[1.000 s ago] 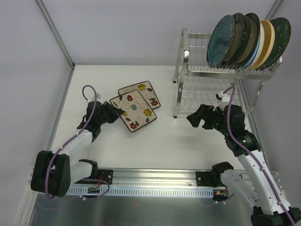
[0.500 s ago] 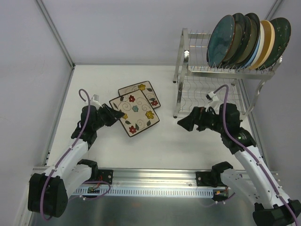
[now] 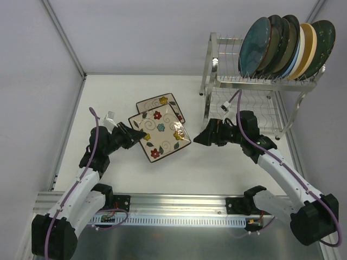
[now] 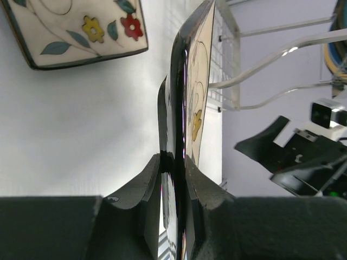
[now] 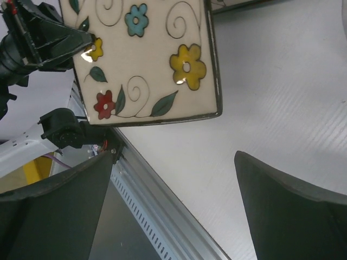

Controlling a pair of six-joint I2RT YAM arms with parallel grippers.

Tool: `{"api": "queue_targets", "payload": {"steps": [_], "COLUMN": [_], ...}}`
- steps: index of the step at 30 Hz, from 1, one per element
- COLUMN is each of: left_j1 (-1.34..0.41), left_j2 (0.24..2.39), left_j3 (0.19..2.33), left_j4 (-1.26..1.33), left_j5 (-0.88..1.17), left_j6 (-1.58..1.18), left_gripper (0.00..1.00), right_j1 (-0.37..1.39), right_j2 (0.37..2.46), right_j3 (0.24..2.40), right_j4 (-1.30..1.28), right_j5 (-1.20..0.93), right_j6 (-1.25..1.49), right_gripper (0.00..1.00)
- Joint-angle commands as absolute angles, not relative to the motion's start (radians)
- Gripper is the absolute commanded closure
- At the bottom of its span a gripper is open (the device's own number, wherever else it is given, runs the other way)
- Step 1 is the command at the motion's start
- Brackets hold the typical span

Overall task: Load the plates into the dish rack
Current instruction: Pass the plate from the left arm to the right

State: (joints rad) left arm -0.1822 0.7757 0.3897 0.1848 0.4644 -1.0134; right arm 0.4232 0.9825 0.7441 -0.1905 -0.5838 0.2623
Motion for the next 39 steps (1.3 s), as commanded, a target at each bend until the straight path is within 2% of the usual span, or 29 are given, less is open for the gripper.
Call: {"api": "queue_targets", "payload": {"steps": [1, 15, 31, 37, 39], "left_j1": [-0.178, -0.179, -0.181, -0.179, -0.179], "left_j2": [0.680, 0.589, 0.491, 0.469, 0.463], "left_j3": [0.426, 0.425, 0.437, 0.439, 0.436], "left_j4": [0.459, 0.469, 0.480, 0.499, 0.499], "left_j5": [0.537, 0.612, 0.667, 0.672, 0.672], "left_j6": [-1.117, -1.178, -1.219, -1.235, -1.235], "left_gripper": [1.00, 1.00, 1.00, 1.00, 1.00], "right_j1": [0.426, 0.440, 0.508, 0.541, 0.549], "right_j2": [1.028, 1.256, 1.278, 1.269, 1.259], "right_j3": [0.782, 0.871, 0.914, 0.927, 0.920], "right_j4": [-0.089, 0.112, 0.186, 0.195, 0.206], "right_j5": [-0.607, -0.692, -0.735, -0.746, -0.749], "right_j6": [0.278, 0.367, 0.436, 0.457, 0.468], "right_gripper": [0.00, 0.01, 0.01, 0.05, 0.11]}}
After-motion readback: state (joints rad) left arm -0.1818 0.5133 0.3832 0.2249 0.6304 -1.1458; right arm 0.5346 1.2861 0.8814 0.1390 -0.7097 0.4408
